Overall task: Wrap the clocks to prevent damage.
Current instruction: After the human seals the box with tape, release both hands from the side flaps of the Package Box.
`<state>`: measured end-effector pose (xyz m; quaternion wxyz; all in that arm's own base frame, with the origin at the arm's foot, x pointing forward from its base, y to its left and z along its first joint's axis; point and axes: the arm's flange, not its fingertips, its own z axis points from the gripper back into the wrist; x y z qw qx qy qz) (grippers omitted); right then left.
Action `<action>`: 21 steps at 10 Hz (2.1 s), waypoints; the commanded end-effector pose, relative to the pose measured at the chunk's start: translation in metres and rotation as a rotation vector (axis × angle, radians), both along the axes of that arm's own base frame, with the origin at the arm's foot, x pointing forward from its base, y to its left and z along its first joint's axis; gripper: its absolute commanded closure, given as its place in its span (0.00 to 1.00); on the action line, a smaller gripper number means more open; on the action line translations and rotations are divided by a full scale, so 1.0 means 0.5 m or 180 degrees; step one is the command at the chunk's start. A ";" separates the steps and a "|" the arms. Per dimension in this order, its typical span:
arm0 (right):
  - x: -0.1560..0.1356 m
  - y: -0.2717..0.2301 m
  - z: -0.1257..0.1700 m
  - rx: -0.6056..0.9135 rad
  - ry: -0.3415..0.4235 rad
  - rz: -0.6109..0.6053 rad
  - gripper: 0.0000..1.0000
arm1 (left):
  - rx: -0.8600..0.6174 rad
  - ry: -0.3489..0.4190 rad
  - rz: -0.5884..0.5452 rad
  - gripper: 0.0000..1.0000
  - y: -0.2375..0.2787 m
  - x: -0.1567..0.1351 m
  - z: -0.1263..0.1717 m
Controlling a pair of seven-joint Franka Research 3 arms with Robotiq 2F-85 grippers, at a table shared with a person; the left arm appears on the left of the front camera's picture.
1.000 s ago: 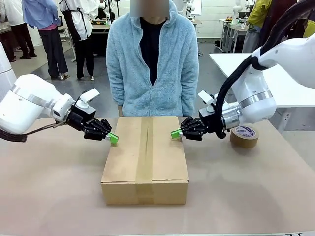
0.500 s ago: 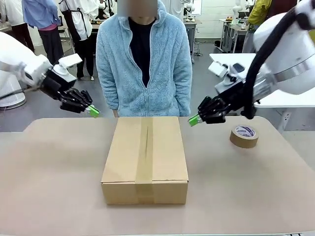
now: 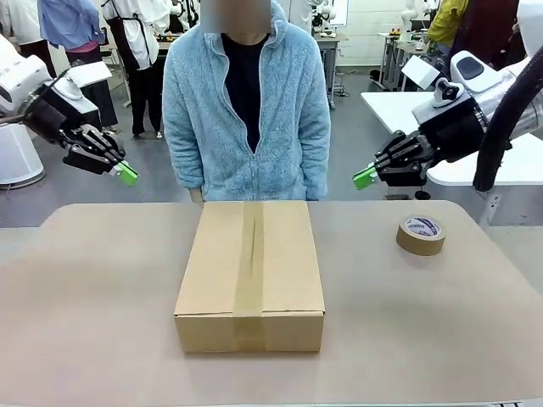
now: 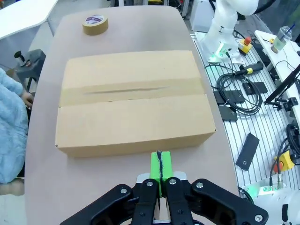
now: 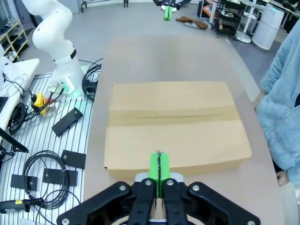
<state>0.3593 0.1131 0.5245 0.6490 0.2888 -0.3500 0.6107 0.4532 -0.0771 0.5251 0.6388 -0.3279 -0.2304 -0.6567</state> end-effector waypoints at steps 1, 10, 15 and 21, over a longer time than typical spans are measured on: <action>0.004 0.006 -0.001 0.0000 0.0006 0.0047 0.99 | 0.0003 0.0029 -0.0027 1.00 -0.007 0.011 -0.010; 0.004 0.006 -0.001 0.0000 0.0006 0.0047 0.99 | 0.0003 0.0029 -0.0027 1.00 -0.007 0.011 -0.010; 0.004 0.006 -0.001 0.0000 0.0006 0.0047 0.99 | 0.0003 0.0029 -0.0027 1.00 -0.007 0.011 -0.010; -0.018 0.005 -0.026 -0.0015 0.0097 0.0107 0.00 | -0.0181 0.0085 0.0108 0.00 0.025 0.009 -0.009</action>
